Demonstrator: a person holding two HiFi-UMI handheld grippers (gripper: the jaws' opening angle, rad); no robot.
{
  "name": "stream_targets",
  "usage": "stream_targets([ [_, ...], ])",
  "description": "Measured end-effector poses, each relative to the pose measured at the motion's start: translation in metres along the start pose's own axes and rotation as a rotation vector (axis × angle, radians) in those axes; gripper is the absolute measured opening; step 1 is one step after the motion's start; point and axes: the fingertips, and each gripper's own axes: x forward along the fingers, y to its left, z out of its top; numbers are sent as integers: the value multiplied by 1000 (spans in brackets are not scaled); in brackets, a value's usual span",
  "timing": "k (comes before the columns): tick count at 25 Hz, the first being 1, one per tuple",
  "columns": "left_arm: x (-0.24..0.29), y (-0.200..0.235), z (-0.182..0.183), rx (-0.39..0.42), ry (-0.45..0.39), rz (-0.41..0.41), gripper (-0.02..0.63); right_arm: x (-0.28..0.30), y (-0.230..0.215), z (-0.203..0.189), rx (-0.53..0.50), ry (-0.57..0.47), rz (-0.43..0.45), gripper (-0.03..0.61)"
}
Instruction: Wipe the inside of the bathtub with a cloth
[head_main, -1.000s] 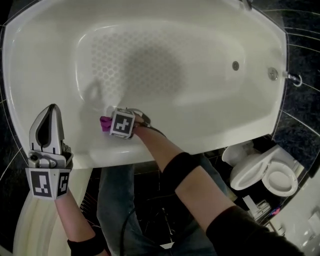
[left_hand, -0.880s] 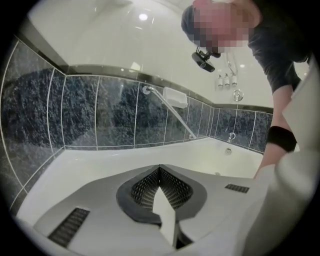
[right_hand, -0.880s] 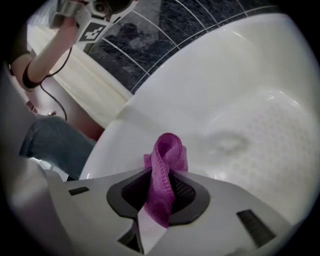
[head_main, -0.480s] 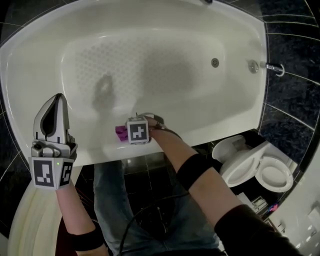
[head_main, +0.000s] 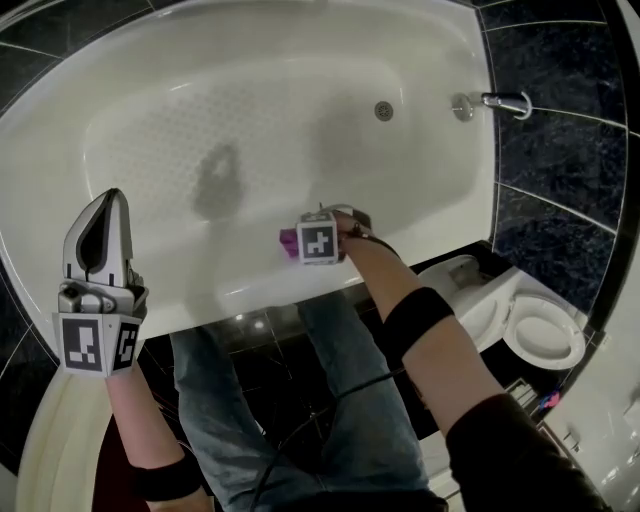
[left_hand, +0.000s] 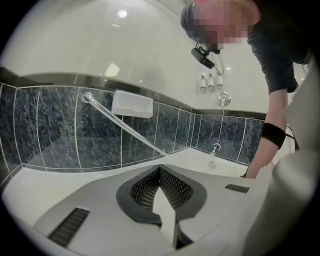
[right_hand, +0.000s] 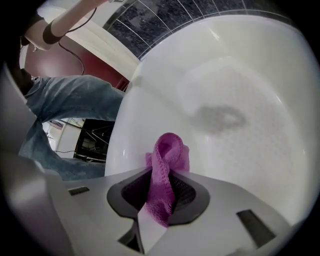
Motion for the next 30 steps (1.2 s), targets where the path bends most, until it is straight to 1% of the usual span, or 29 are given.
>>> stream_targets([
  [4, 23, -41, 6, 24, 25, -33, -2, -24, -15, -66, 33, 17, -58, 104],
  [11, 67, -102, 29, 56, 32, -80, -2, -71, -42, -196, 108, 86, -170, 104],
  [13, 77, -119, 32, 64, 33, -89, -2, -83, -50, -239, 153, 116, -204, 104],
  [15, 86, -135, 33, 73, 35, -100, -3, -87, -52, -282, 222, 138, -211, 104],
  [18, 94, -154, 33, 83, 39, -113, -2, -96, -58, -328, 278, 174, -236, 103],
  [20, 96, -161, 34, 93, 40, -119, -2, -103, -61, -343, 291, 188, -254, 103],
  [22, 96, -166, 38, 105, 40, -116, -2, -107, -62, -347, 290, 186, -262, 103],
  [24, 92, -166, 44, 118, 37, -101, -2, -109, -62, -349, 283, 213, -259, 103],
  [28, 71, -159, 58, 115, 21, -63, -2, -110, -65, -337, 240, 225, -296, 104],
  [30, 54, -149, 65, 111, 11, -52, -2, -108, -57, -315, 255, 199, -301, 104],
])
